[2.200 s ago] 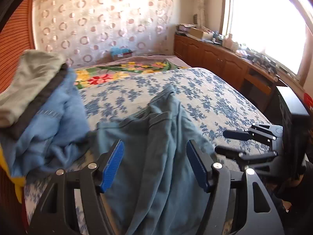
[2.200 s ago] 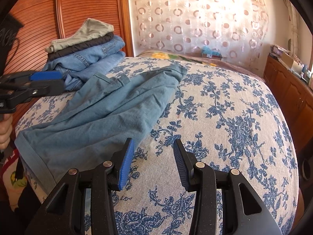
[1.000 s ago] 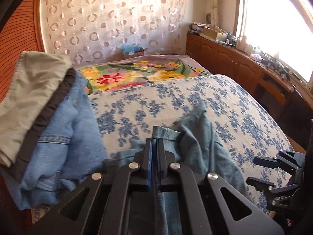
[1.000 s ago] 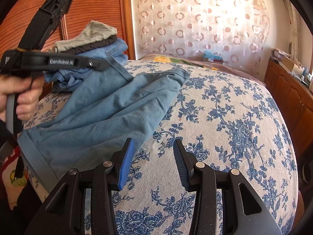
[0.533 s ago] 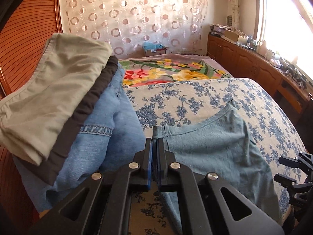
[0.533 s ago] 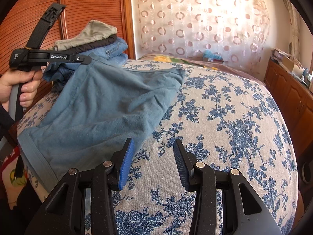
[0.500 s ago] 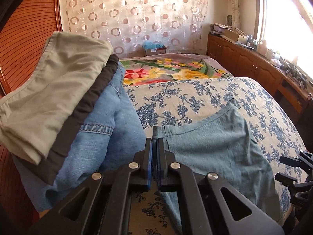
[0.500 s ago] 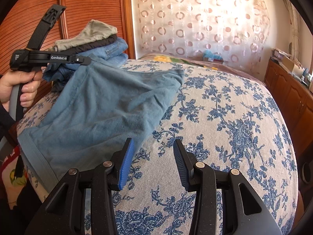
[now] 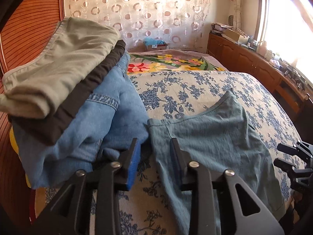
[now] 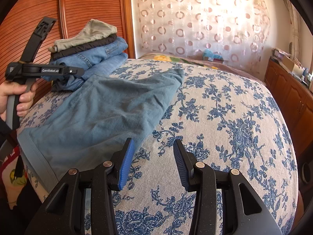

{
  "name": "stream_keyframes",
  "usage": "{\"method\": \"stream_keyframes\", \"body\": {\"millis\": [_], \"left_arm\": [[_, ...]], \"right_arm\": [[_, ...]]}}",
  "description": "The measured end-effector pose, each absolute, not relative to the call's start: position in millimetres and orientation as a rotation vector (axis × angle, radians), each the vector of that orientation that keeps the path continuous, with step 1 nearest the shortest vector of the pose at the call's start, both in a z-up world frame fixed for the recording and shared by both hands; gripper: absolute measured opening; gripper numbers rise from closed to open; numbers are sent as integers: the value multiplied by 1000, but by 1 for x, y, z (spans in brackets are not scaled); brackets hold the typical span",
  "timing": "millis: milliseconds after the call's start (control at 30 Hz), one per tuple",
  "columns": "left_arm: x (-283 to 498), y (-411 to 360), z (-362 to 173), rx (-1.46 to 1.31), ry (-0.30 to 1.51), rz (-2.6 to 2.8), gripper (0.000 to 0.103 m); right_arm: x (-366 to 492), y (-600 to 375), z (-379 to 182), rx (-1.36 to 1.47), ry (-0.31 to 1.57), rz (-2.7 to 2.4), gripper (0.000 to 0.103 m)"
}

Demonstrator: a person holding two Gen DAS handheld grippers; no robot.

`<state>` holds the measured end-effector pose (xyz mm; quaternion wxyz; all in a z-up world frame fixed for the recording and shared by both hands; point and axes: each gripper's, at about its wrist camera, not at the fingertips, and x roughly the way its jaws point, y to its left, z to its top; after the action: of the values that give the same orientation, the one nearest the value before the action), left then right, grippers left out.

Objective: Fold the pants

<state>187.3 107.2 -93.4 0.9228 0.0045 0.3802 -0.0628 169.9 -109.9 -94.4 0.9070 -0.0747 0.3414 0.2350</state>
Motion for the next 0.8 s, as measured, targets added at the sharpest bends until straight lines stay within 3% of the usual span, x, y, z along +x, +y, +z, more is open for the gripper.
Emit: {"method": "stream_keyframes", "body": {"millis": [100, 167, 233, 800], "left_arm": [[177, 106, -94, 7, 769, -154, 41], [175, 105, -96, 18, 771, -165, 57], [171, 103, -99, 17, 774, -184, 66], [117, 97, -123, -10, 822, -199, 66]], "right_arm": [[170, -110, -95, -155, 706, 484, 42], [170, -110, -94, -155, 706, 484, 42], [170, -110, -95, -155, 706, 485, 42], [170, -112, -97, -146, 707, 471, 42]]}}
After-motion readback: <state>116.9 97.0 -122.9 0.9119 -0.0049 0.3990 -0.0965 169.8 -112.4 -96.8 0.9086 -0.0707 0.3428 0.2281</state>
